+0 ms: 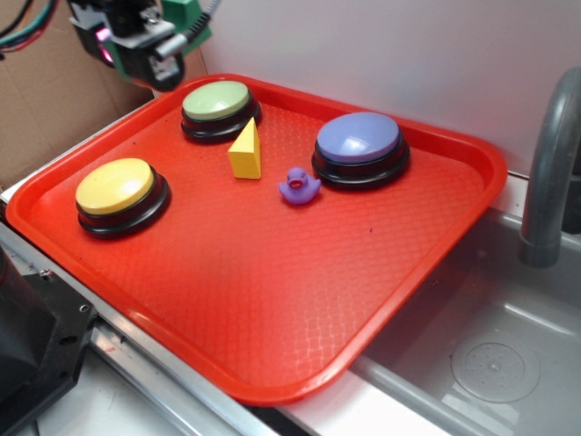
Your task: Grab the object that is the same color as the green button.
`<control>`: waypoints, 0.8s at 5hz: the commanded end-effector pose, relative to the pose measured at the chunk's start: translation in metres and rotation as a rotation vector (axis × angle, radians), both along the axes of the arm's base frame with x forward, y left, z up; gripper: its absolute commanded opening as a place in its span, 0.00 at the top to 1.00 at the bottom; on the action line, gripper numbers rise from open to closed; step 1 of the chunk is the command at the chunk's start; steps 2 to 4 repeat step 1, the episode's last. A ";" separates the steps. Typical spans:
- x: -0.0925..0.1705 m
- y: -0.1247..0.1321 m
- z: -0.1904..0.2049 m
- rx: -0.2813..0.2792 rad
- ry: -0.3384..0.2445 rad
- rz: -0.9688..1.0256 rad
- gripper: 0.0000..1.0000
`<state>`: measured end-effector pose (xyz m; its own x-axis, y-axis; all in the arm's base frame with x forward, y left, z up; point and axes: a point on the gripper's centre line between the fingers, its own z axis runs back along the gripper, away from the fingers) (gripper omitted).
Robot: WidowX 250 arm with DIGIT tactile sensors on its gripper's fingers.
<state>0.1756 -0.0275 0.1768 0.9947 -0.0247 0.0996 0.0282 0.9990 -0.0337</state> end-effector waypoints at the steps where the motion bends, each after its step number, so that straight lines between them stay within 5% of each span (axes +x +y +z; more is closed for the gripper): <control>1: 0.010 0.004 0.002 -0.012 0.015 0.015 1.00; 4: 0.010 0.004 0.002 -0.012 0.015 0.015 1.00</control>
